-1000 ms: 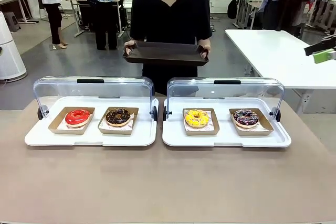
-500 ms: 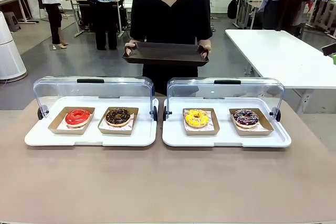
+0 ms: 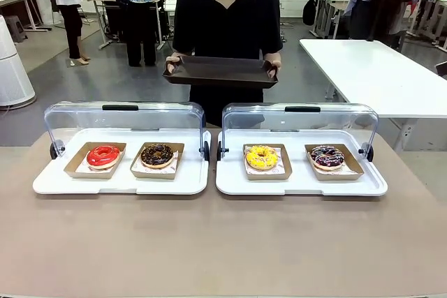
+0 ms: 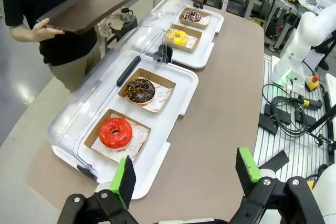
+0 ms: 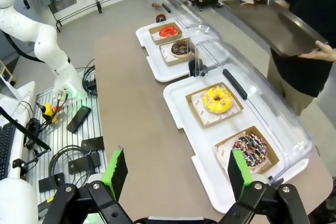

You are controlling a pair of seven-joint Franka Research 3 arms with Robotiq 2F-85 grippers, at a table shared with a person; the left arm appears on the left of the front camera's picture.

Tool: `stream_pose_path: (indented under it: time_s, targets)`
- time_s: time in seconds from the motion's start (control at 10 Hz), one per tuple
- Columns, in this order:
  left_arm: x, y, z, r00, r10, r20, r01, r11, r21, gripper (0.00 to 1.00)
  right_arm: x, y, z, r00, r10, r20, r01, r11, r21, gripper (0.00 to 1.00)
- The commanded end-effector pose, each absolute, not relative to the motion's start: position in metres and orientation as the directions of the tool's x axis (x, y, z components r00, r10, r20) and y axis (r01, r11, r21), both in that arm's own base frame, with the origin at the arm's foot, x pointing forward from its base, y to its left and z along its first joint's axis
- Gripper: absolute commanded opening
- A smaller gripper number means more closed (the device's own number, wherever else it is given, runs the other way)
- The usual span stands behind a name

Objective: Provide the desired donut to the person.
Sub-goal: Pick up and lift the Paper togo box containing the Donut pointed at by the person.

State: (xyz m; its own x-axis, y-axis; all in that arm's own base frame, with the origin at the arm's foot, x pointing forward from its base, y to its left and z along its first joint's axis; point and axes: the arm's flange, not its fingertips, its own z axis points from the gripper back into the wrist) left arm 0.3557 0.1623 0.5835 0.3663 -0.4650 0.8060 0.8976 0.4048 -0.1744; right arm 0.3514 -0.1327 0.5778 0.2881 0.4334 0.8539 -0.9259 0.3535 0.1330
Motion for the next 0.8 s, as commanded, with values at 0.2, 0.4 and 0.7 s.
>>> stream_pose_path:
  time_s: [0.2, 0.4, 0.7]
  targets:
    - [0.3555, 0.1632, 0.5845, 0.358, -0.458, 0.813, 0.900, 0.400, -0.171, 1.00, 0.3536, -0.1319, 0.5785, 0.288, 0.427, 0.857, -0.924, 0.358, 0.132, 1.00]
    - [0.3555, 0.1632, 0.5845, 0.358, -0.458, 0.813, 0.900, 0.400, -0.171, 1.00, 0.3536, -0.1319, 0.5785, 0.288, 0.427, 0.857, -0.924, 0.358, 0.132, 1.00]
    - [0.3555, 0.1632, 0.5845, 0.358, -0.458, 0.813, 0.900, 0.400, -0.171, 1.00, 0.3536, -0.1319, 0.5785, 0.288, 0.427, 0.857, -0.924, 0.358, 0.132, 1.00]
